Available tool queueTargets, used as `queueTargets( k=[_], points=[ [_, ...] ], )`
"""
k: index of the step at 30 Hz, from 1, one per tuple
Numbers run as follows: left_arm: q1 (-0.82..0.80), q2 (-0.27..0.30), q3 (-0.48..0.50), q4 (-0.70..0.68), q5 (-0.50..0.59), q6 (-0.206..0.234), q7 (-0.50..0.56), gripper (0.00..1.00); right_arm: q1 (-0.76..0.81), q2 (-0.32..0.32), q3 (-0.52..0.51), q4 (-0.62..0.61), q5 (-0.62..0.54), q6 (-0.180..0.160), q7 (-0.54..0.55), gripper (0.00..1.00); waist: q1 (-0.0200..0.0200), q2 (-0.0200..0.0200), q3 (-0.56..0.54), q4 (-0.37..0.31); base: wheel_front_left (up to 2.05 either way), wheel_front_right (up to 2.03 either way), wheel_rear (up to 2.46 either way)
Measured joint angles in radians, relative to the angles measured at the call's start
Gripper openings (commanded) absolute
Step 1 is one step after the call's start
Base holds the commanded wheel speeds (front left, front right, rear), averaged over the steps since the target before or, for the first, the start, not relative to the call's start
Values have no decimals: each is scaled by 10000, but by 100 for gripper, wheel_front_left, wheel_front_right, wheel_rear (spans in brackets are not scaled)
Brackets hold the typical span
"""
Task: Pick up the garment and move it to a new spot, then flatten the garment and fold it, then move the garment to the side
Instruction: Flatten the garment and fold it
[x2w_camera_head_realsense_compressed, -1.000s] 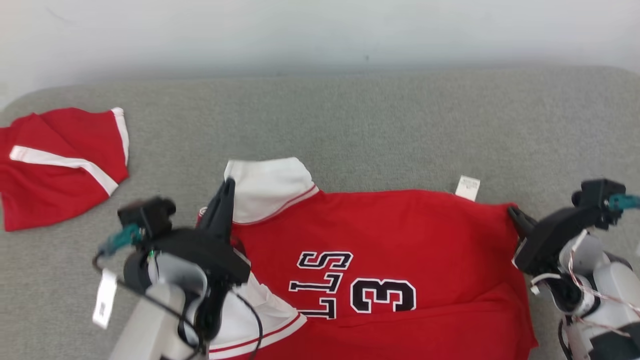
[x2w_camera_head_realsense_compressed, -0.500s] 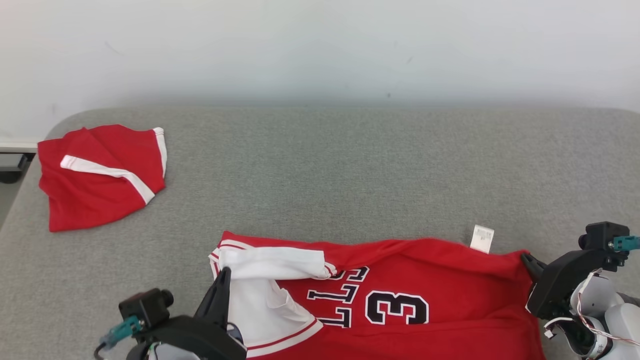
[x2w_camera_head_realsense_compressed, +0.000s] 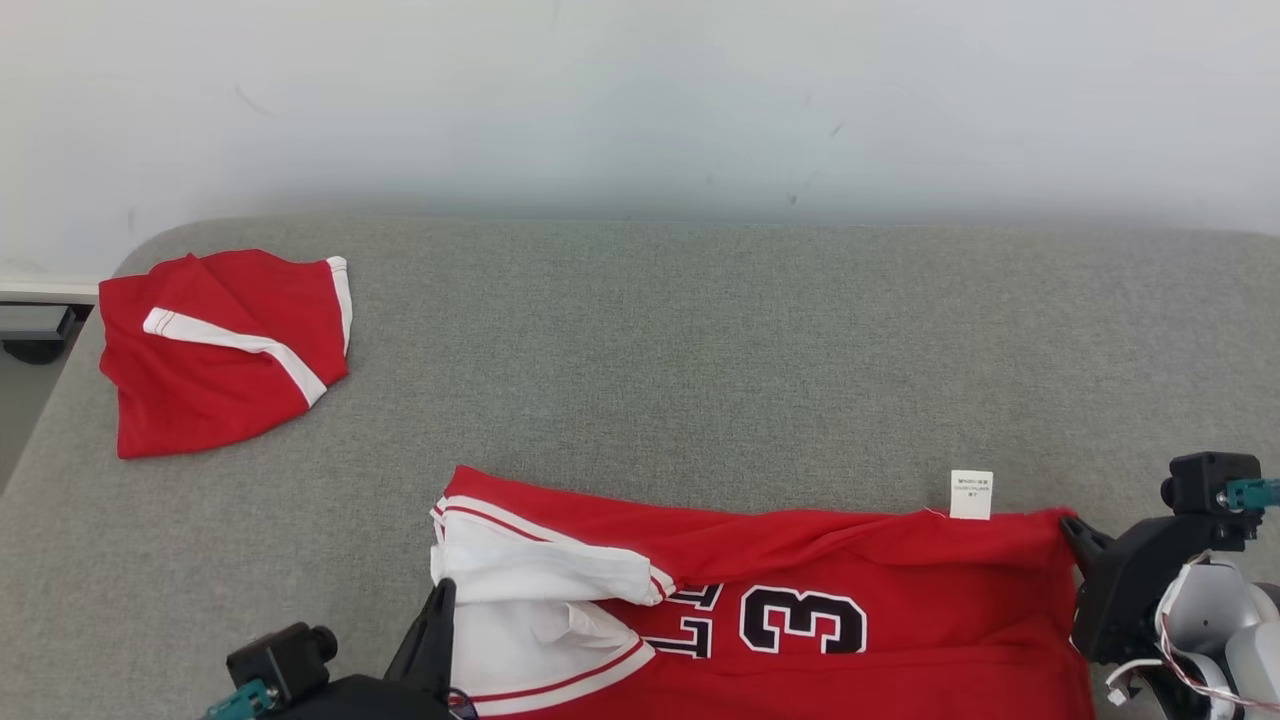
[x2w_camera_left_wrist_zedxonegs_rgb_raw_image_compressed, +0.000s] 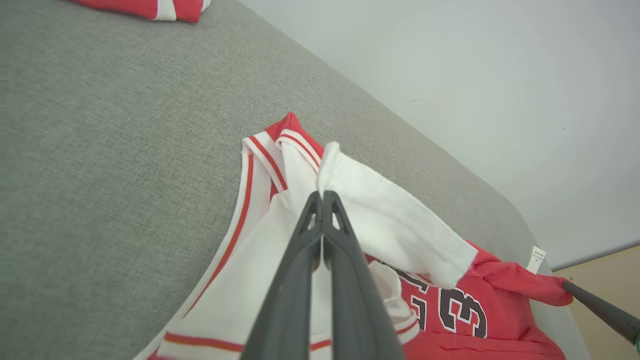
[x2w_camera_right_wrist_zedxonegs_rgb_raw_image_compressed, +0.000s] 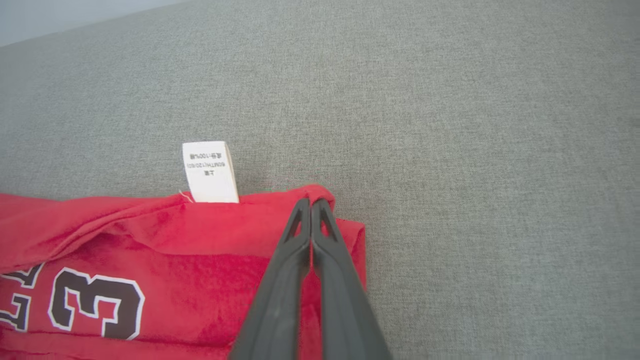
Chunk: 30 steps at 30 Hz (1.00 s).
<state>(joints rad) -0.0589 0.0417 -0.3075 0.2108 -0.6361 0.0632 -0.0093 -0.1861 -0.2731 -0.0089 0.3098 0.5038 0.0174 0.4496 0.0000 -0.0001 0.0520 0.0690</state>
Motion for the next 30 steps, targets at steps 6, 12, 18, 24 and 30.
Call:
queueTargets(
  k=[6, 12, 18, 24, 30],
  points=[
    [297, 8, 48, -132, -38, 115, 176, 0, 726, -265, 115, -631, -119, 123, 54, 0, 0, 0, -33, 57, 0, 0, 0],
    [378, 13, 44, -307, -40, 211, 368, 0, 1540, -867, 639, -1292, -698, 529, 144, 0, 0, 1, -80, 90, 0, 0, 0],
    [558, 79, 71, -397, -38, 280, 529, 0, 1689, -1455, 1118, -1630, -1296, 719, 267, 0, 0, 1, -112, 46, 0, 0, 0],
    [562, 84, 96, -410, -21, 368, 629, 0, 1778, -2127, 1538, -1837, -1996, 809, 424, 0, 0, 1, -125, 36, 0, 0, 0],
    [601, 144, -6, -376, 35, 422, 894, 0, 1812, -2217, 1641, -1835, -2080, 809, 640, 100, 0, 2, -181, 64, 0, 0, 0]
  ],
)
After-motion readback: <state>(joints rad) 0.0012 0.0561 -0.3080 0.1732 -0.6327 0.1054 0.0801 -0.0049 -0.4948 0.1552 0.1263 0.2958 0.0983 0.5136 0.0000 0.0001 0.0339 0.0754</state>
